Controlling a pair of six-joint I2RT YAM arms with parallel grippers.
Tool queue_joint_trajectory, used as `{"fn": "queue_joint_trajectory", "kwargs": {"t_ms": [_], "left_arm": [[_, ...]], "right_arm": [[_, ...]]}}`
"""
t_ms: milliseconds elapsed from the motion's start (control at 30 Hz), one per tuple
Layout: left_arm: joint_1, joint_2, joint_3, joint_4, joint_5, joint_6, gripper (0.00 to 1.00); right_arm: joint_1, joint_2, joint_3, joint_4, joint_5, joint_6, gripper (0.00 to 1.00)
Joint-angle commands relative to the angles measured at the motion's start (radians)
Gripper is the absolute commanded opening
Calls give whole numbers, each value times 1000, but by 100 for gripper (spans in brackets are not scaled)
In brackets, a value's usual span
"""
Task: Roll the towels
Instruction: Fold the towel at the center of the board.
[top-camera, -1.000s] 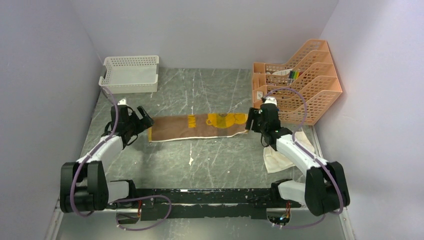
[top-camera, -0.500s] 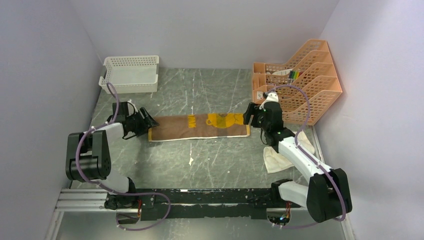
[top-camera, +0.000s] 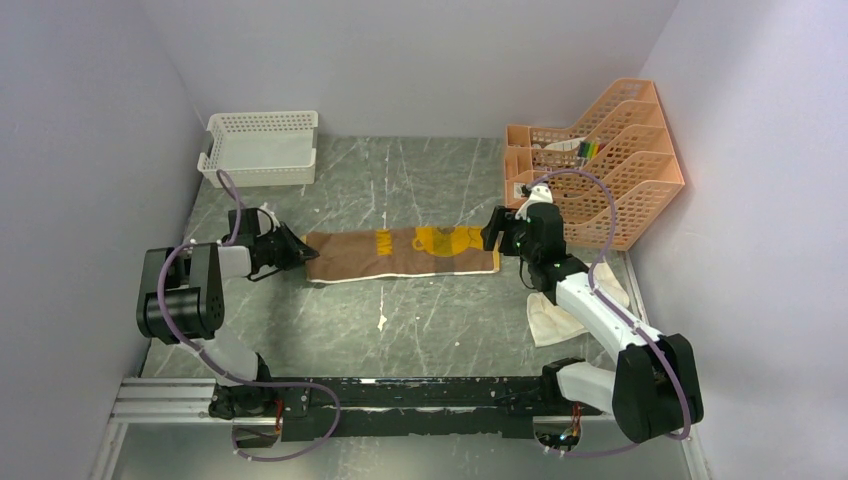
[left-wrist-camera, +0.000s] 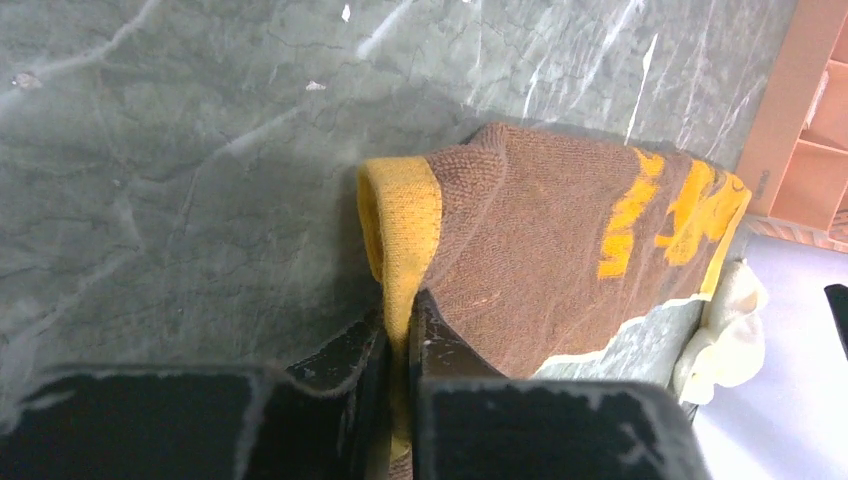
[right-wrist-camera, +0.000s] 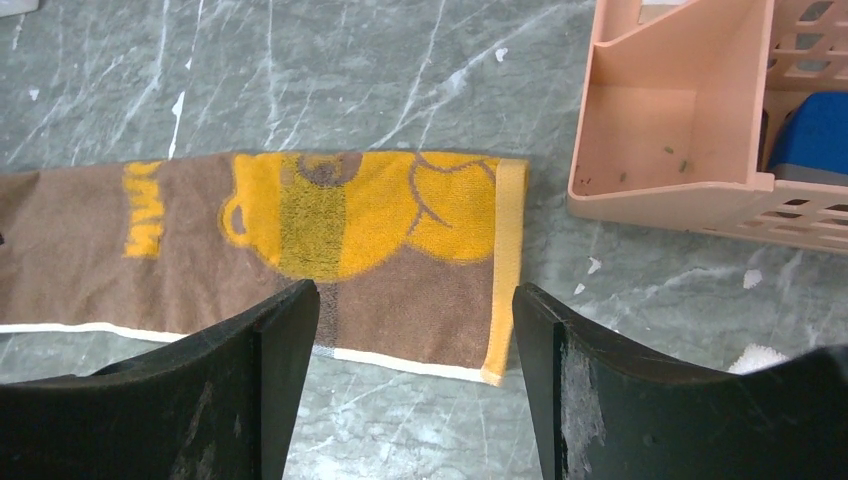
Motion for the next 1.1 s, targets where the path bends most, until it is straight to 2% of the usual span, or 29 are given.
{"fn": "queue_joint_trajectory", "kwargs": {"t_ms": [0,133,300,467,567,767,900,967,1067], "left_arm": [[6,50,-40,-122,-54,17,10],[9,-22,25,-260,-171,53,7],[29,-135,201,-505,-291,155,7],[141,-123,393,-708,-341,345,7],[173,-108,458,-775,-450,407,7],[168,-124,482,-806,-681,386,7],[105,-139,497,-831,-696,357,7],[17,-133,514,-845,-690,315,7],[-147,-91,547,-835,-589,261,7]], "right_arm": [[3,9,18,24,-16,-9,71],[2,11,19,23,-25,-10,71],[2,19,29,24,-47,-8,71],[3,38,49,16,-66,-1,71],[4,46,63,8,-75,3,71],[7,106,134,-65,-122,-5,71],[11,115,148,-69,-134,-3,71],[11,120,156,-69,-138,0,71],[14,133,165,-67,-151,0,71]]}}
